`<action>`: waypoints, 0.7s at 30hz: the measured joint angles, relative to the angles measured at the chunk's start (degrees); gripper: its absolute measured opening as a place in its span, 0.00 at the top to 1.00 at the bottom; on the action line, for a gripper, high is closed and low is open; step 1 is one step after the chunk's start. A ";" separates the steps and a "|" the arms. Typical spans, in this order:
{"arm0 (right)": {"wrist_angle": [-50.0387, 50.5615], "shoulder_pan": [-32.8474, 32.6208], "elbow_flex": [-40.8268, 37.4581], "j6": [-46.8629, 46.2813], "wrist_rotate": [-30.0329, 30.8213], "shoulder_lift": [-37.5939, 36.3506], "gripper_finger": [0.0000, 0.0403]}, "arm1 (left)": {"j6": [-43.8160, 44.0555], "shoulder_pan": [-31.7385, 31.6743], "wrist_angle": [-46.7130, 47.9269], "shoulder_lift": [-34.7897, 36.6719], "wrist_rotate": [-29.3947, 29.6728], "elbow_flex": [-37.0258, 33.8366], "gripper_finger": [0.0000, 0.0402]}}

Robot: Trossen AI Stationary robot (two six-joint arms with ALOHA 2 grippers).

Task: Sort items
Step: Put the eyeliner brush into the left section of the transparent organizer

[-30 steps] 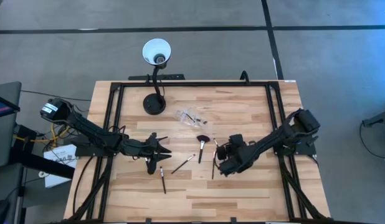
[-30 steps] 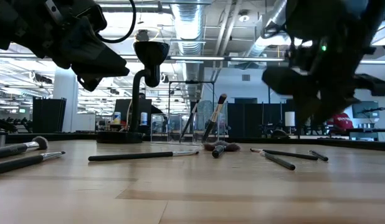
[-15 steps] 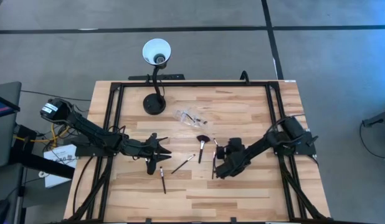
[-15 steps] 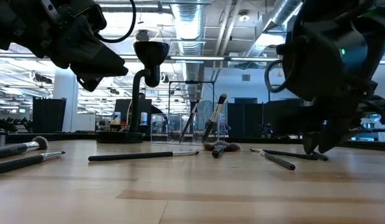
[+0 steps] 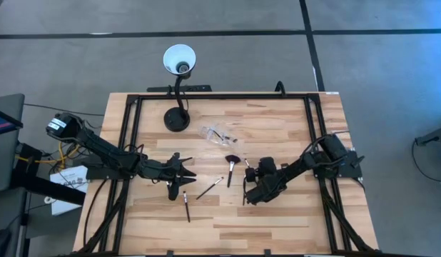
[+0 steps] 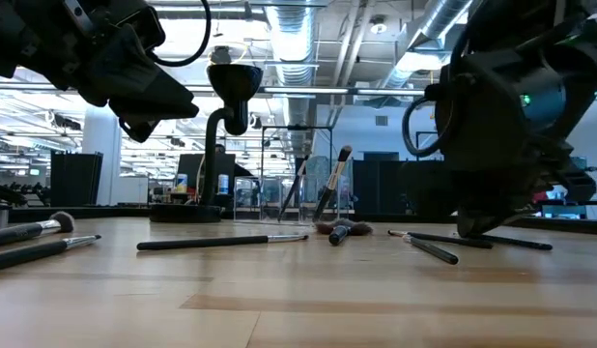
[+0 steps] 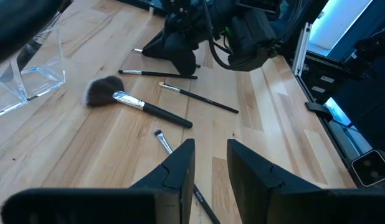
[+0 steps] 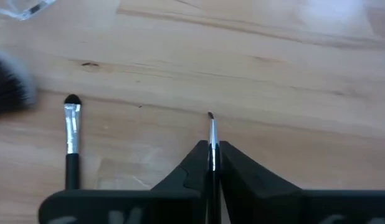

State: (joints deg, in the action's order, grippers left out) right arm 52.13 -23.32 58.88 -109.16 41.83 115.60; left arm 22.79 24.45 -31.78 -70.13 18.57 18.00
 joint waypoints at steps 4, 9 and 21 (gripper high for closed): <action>-2.83 1.56 -0.40 3.91 -0.26 -0.20 0.95 | 0.09 0.00 -0.01 0.00 0.02 0.00 0.78; -3.85 2.73 -0.29 7.07 -1.15 -0.28 0.89 | 0.17 0.00 -0.01 0.00 0.00 0.00 0.78; 0.53 1.49 2.95 11.50 6.21 -2.69 0.98 | 1.54 0.00 -0.47 0.00 0.00 0.00 0.78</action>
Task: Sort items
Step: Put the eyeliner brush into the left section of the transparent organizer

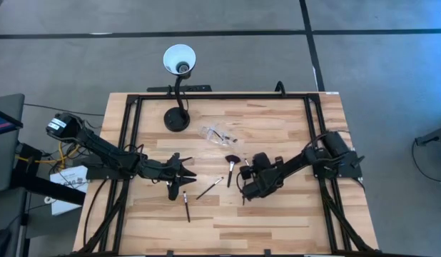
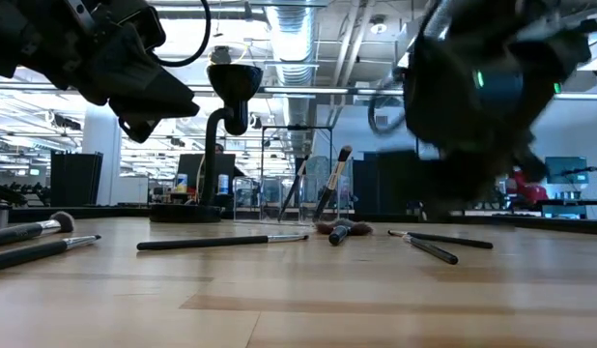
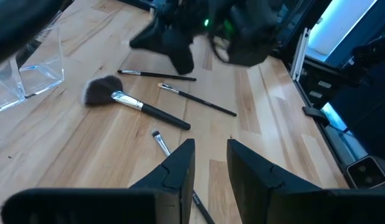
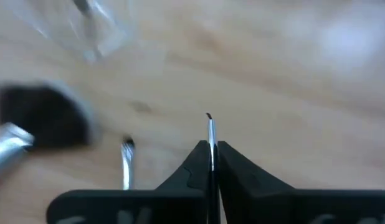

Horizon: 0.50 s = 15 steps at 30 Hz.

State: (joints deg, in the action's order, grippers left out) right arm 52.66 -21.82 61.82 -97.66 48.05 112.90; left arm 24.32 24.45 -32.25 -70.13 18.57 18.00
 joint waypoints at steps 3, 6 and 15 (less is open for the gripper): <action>2.28 -1.60 1.96 4.54 5.44 -4.10 0.99 | 0.06 0.00 -0.39 0.00 0.02 0.00 0.78; 3.47 -3.90 3.66 9.14 14.92 -10.26 0.98 | 0.13 0.00 -1.04 0.00 0.02 0.00 0.78; -1.41 -12.70 3.92 30.81 41.87 -26.03 1.00 | -0.04 -0.04 -3.21 0.28 0.46 -0.02 0.78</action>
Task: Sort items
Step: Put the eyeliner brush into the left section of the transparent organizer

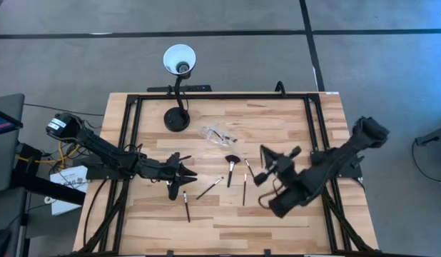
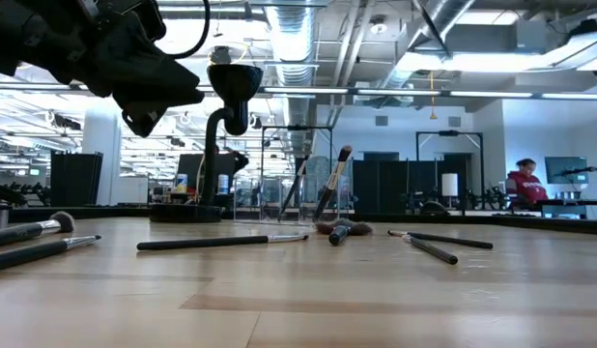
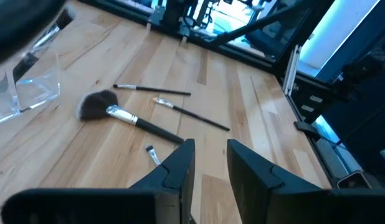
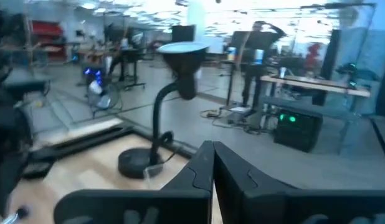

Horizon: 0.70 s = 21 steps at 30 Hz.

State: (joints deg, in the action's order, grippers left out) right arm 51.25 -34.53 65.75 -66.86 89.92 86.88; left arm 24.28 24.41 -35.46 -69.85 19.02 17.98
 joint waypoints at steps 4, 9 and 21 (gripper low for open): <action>0.55 3.98 -0.88 1.36 -0.07 -0.07 1.00 | -2.18 -0.54 -1.49 0.04 0.53 0.00 0.78; 0.96 9.86 -0.72 1.38 0.07 1.36 1.00 | -2.85 -1.43 -3.83 0.07 0.67 0.02 0.78; -0.74 15.58 0.62 17.12 -14.42 4.06 1.00 | -2.94 -1.38 -3.76 0.07 0.66 0.02 0.78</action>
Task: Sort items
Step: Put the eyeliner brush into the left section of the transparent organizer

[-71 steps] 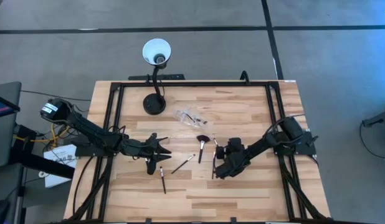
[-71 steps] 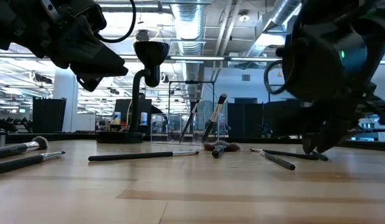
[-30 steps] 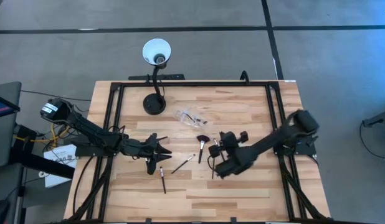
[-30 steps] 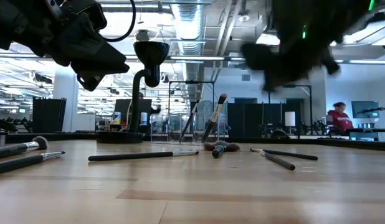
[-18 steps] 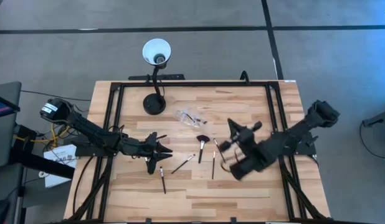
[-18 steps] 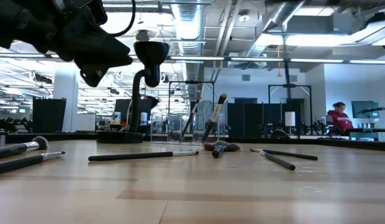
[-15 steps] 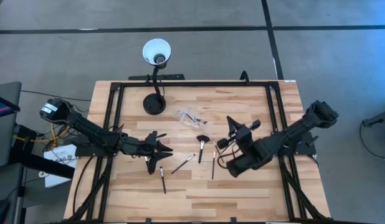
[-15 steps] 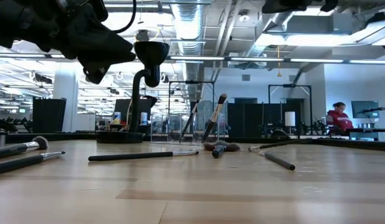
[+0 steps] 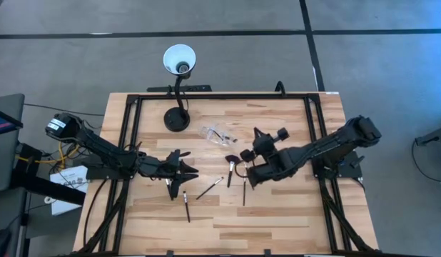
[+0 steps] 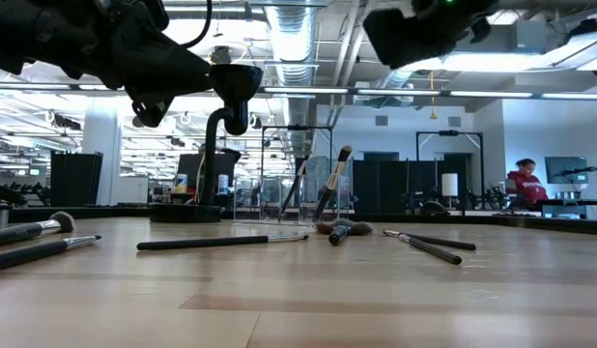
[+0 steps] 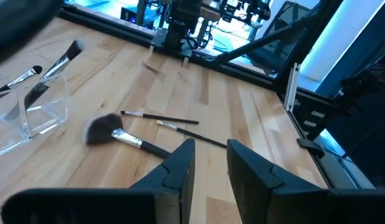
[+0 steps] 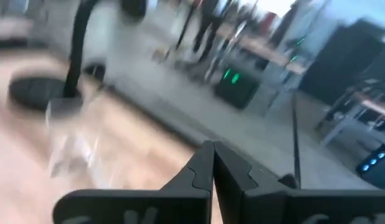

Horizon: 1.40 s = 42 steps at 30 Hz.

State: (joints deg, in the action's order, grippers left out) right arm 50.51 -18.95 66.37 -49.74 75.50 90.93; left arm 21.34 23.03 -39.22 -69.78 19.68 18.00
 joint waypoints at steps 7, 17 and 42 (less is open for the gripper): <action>0.28 4.24 2.54 15.78 -20.75 -1.29 0.88 | 0.09 0.00 -0.04 0.00 0.00 0.00 0.78; 35.16 9.84 16.47 19.01 -26.82 -1.37 0.57 | 0.13 0.00 -0.18 0.00 0.00 0.00 0.78; -35.52 36.54 -31.58 52.81 -68.73 -27.90 0.65 | 0.11 0.02 -0.28 -0.02 -0.02 0.00 0.78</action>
State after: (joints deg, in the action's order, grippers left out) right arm 14.99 17.59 34.79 3.07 6.77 63.04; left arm 21.45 23.05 -39.51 -69.80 19.66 18.00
